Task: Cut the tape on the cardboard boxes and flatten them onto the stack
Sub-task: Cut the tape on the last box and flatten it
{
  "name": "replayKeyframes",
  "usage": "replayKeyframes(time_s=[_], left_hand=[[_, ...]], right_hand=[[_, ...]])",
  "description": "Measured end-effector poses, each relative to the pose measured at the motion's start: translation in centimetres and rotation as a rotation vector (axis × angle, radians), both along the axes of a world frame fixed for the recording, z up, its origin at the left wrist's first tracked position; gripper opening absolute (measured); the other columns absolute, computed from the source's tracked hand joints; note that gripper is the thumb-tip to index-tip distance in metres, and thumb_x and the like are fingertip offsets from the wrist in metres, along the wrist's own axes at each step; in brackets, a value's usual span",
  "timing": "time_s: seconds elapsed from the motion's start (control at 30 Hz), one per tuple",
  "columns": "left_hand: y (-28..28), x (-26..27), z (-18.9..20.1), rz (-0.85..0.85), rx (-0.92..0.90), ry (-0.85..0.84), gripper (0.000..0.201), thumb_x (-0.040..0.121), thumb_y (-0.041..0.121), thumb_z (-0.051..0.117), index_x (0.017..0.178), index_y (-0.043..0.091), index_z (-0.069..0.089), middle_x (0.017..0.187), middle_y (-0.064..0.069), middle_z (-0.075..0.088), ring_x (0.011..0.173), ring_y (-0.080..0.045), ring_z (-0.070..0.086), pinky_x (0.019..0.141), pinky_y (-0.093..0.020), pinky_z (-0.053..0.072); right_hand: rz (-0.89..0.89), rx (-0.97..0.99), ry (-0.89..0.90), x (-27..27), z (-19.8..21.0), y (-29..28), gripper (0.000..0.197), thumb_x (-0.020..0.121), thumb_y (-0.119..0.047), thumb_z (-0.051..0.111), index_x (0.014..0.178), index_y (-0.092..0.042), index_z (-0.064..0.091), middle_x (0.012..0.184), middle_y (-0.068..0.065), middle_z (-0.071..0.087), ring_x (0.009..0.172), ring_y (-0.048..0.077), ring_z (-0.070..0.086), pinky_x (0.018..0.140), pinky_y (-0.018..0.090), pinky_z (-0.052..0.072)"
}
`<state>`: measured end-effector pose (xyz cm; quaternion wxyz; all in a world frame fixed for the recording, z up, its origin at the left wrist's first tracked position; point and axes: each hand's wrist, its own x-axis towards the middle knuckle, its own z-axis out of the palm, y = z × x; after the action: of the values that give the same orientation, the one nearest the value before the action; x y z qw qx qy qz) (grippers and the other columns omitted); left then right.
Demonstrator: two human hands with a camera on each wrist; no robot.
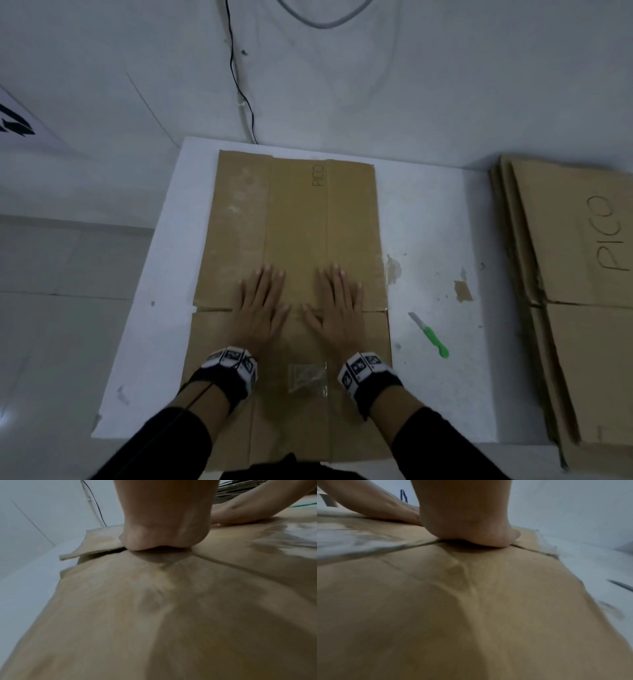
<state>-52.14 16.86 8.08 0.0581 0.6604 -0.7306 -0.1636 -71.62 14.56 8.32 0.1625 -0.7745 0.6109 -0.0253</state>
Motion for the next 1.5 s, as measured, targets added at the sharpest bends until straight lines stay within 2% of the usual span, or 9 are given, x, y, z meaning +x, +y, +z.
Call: replayKeyframes(time_s=[0.33, 0.53, 0.63, 0.77, 0.9, 1.17, 1.3, 1.4, 1.5], left_hand=[[-3.8, 0.5, -0.4, 0.026, -0.063, -0.046, 0.062, 0.098, 0.046, 0.021, 0.154, 0.019, 0.014, 0.162, -0.007, 0.007, 0.149, -0.024, 0.006, 0.117, -0.052, 0.012], [-8.1, 0.2, -0.2, 0.046, -0.167, 0.082, 0.053, 0.100, 0.041, 0.029, 0.143, 0.014, 0.042, 0.134, -0.019, 0.049, 0.124, -0.038, 0.046, 0.112, -0.054, 0.024], [-13.5, 0.3, -0.1, 0.032, -0.192, 0.086, 0.055, 0.097, 0.039, 0.037, 0.145, 0.012, 0.040, 0.149, -0.018, 0.038, 0.139, -0.034, 0.033, 0.114, -0.053, 0.021], [-20.3, 1.3, -0.3, 0.041, -0.140, 0.071, 0.062, 0.097, 0.045, 0.026, 0.151, 0.014, 0.029, 0.158, -0.012, 0.021, 0.146, -0.026, 0.016, 0.118, -0.044, 0.003], [-25.0, 2.7, -0.7, 0.110, -0.104, 0.075, 0.070, 0.095, 0.052, 0.018, 0.153, 0.014, 0.018, 0.161, -0.006, 0.014, 0.149, -0.021, 0.008, 0.119, -0.047, 0.001], [-26.0, 3.5, -1.7, 0.076, -0.104, 0.040, 0.072, 0.094, 0.053, 0.020, 0.154, 0.016, 0.010, 0.162, -0.003, 0.007, 0.149, -0.017, 0.003, 0.119, -0.047, -0.003], [-25.7, 3.6, -0.6, 0.066, -0.082, 0.060, 0.073, 0.093, 0.054, 0.015, 0.154, 0.013, 0.013, 0.161, -0.007, 0.011, 0.149, -0.022, 0.005, 0.119, -0.049, -0.001], [-22.5, 3.7, -0.3, 0.146, -0.045, 0.108, 0.071, 0.094, 0.052, 0.012, 0.154, 0.014, 0.013, 0.161, -0.012, 0.007, 0.148, -0.029, 0.003, 0.119, -0.049, 0.001], [-16.4, 4.2, -0.5, 0.244, -0.085, 0.041, 0.065, 0.098, 0.046, 0.022, 0.152, 0.010, 0.021, 0.156, -0.026, 0.016, 0.143, -0.043, 0.015, 0.116, -0.057, 0.013]], right_hand=[[0.003, 0.016, -0.046, 0.4, -0.6, -2.8, 0.070, 0.099, -0.058, 0.025, 0.158, -0.026, 0.004, 0.165, -0.001, -0.008, 0.152, 0.018, -0.009, 0.121, 0.055, 0.000], [-0.007, -0.023, -0.103, 0.9, -0.3, -7.3, 0.064, 0.102, -0.051, 0.023, 0.158, -0.022, 0.008, 0.166, 0.001, 0.001, 0.152, 0.017, -0.004, 0.121, 0.053, 0.005], [0.006, -0.020, -0.036, 1.6, -0.3, -13.5, 0.067, 0.101, -0.054, 0.013, 0.157, -0.021, -0.003, 0.165, 0.002, -0.008, 0.152, 0.017, -0.010, 0.122, 0.052, 0.002], [0.004, -0.013, -0.014, 2.5, -0.3, -21.5, 0.073, 0.097, -0.058, 0.009, 0.157, -0.019, -0.003, 0.165, 0.002, -0.009, 0.152, 0.019, -0.010, 0.122, 0.052, -0.002], [-0.008, -0.011, -0.020, 2.4, -0.4, -26.2, 0.074, 0.099, -0.061, 0.022, 0.158, -0.022, -0.001, 0.165, -0.001, -0.007, 0.151, 0.016, -0.010, 0.122, 0.050, -0.005], [-0.057, 0.012, -0.026, 2.7, -0.5, -26.7, 0.075, 0.096, -0.063, 0.023, 0.158, -0.027, 0.002, 0.165, -0.007, -0.006, 0.151, 0.012, -0.009, 0.120, 0.045, -0.012], [0.020, 0.106, -0.041, 1.5, 1.0, -27.1, 0.065, 0.103, -0.048, 0.028, 0.158, -0.026, 0.001, 0.165, -0.003, -0.007, 0.152, 0.015, -0.009, 0.122, 0.047, -0.006], [-0.043, -0.038, -0.026, 0.0, 1.3, -22.9, 0.058, 0.104, -0.042, 0.021, 0.158, -0.022, 0.011, 0.165, 0.005, 0.007, 0.152, 0.022, 0.002, 0.123, 0.044, 0.003], [-0.103, -0.092, -0.075, -2.1, 0.9, -15.2, 0.059, 0.104, -0.041, 0.020, 0.158, -0.021, 0.010, 0.165, 0.006, 0.006, 0.152, 0.021, -0.001, 0.124, 0.045, 0.002]])
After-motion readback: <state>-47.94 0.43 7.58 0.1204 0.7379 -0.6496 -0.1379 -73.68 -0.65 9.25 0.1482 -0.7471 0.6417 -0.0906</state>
